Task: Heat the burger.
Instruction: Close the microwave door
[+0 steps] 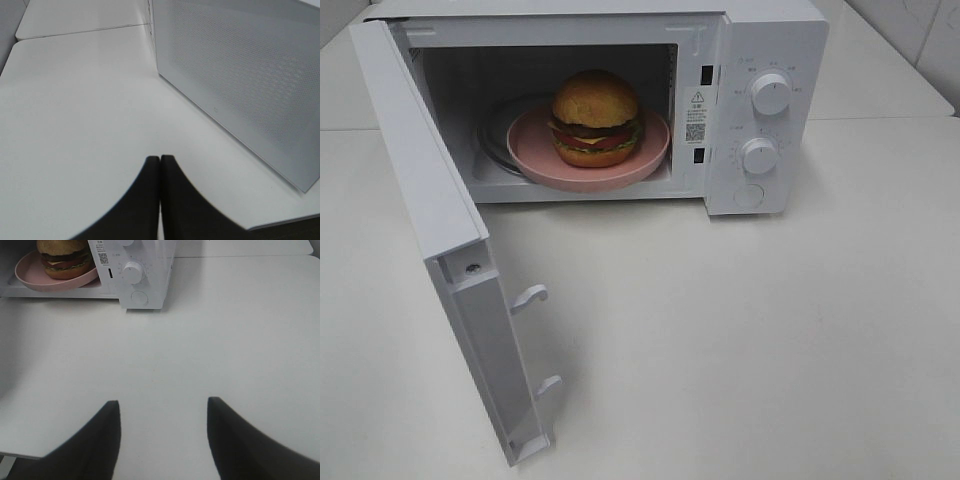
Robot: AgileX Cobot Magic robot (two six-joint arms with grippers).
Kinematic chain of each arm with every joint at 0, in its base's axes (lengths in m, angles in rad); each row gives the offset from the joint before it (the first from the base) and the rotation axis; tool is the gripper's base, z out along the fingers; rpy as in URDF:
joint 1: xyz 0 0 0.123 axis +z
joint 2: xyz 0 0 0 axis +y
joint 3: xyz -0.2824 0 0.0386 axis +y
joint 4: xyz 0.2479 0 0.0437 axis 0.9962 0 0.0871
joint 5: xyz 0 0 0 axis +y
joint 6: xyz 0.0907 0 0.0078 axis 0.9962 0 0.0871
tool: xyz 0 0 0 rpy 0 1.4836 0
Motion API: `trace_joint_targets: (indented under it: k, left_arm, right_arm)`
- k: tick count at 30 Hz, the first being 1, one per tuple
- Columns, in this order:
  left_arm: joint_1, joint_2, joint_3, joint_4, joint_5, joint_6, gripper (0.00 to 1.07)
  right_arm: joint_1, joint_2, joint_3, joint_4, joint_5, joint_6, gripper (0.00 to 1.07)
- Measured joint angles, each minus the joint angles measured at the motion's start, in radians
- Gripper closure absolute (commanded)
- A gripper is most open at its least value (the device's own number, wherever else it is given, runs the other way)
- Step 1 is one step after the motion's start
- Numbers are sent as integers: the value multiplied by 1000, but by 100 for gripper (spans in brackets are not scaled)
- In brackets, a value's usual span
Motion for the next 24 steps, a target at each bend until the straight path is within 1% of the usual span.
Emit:
trace_joint_targets:
  k: [5, 6, 7, 8, 9, 10, 14, 15, 17, 18, 19, 20, 22, 24]
  left_arm:
    - [0, 0, -9, -29, -30, 0, 106]
    - [0, 0, -13, -38, -54, 1, 106]
    - [0, 0, -15, -54, -129, 1, 106]
    - [0, 0, -15, -54, -129, 1, 106]
    - [0, 0, -15, -59, -198, 1, 106]
    - [0, 2, -12, -60, -228, 1, 106]
    - [0, 39, 1, -65, -283, 1, 106]
    - [0, 86, 8, -67, -311, 1, 106]
    - [0, 107, 9, -67, -325, 1, 106]
    - [0, 163, 12, -68, -356, 2, 106]
    - [0, 163, 12, -68, -356, 2, 106]
    - [0, 228, 12, -68, -394, 6, 106]
    - [0, 254, 12, -68, -419, 12, 106]
    - [0, 389, 12, -90, -520, 67, 106]
  right_arm:
    - [0, 0, 1, 0, -1, -2, 56]
    - [0, 0, 1, 0, -1, -2, 56]
    - [0, 0, 1, 0, -1, -7, 56]
    - [0, 0, 1, 0, -1, -7, 56]
    - [0, 0, 1, 0, -1, -9, 56]
    - [0, 0, 1, 0, -1, -9, 56]
    - [0, 0, 1, 0, -1, -9, 56]
    - [0, 0, 1, 0, -1, -9, 56]
    - [0, 0, 1, 0, -1, -9, 56]
    - [0, 0, 1, 0, -1, -9, 56]
    - [0, 0, 1, 0, -1, -9, 56]
    - [0, 0, 1, 0, -1, -9, 56]
    - [0, 0, 1, 0, -1, -9, 56]
    - [0, 0, 1, 0, -1, -9, 56]
